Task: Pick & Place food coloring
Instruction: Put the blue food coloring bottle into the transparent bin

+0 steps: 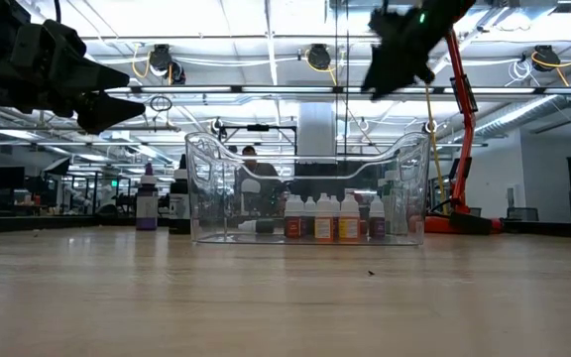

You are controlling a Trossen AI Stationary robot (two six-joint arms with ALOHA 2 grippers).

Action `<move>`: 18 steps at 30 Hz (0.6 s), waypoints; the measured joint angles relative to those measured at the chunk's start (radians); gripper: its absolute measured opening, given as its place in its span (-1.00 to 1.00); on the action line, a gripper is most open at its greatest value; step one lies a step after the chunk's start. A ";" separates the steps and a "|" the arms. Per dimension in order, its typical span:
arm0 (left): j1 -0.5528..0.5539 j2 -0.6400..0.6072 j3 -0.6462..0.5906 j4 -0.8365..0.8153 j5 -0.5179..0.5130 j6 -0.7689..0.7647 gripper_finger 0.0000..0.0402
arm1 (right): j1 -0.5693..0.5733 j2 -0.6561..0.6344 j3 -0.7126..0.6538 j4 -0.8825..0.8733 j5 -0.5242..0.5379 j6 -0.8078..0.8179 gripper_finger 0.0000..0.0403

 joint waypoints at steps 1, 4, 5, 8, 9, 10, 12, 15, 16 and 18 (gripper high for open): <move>0.000 0.000 0.000 0.000 0.000 0.000 0.89 | -0.033 0.019 0.004 -0.035 0.009 0.010 -0.13; 0.000 0.000 0.000 0.000 0.000 0.000 0.89 | -0.139 0.081 0.006 -0.100 -0.041 0.043 -0.09; 0.000 0.000 0.000 0.000 0.000 0.000 0.89 | -0.171 0.106 0.007 -0.107 -0.076 0.048 -0.08; 0.000 0.000 0.000 0.000 0.000 0.000 0.89 | -0.247 0.177 0.008 -0.137 -0.152 0.044 -0.05; 0.000 0.000 0.000 0.000 0.000 0.000 0.89 | -0.268 0.199 0.008 -0.140 -0.171 0.043 -0.04; 0.000 0.000 0.000 0.000 0.000 0.000 0.89 | -0.287 0.221 0.008 -0.144 -0.182 0.039 -0.04; 0.000 0.000 0.000 0.000 0.000 0.000 0.89 | -0.311 0.258 0.008 -0.141 -0.183 0.033 -0.04; 0.000 0.000 0.000 0.000 0.000 0.000 0.89 | -0.333 0.306 0.008 -0.143 -0.183 0.015 -0.04; 0.000 0.000 0.000 0.000 0.000 0.000 0.89 | -0.336 0.318 0.008 -0.143 -0.183 0.012 -0.04; 0.000 0.000 0.000 0.000 0.000 0.000 0.89 | -0.336 0.337 0.008 -0.143 -0.183 0.007 -0.03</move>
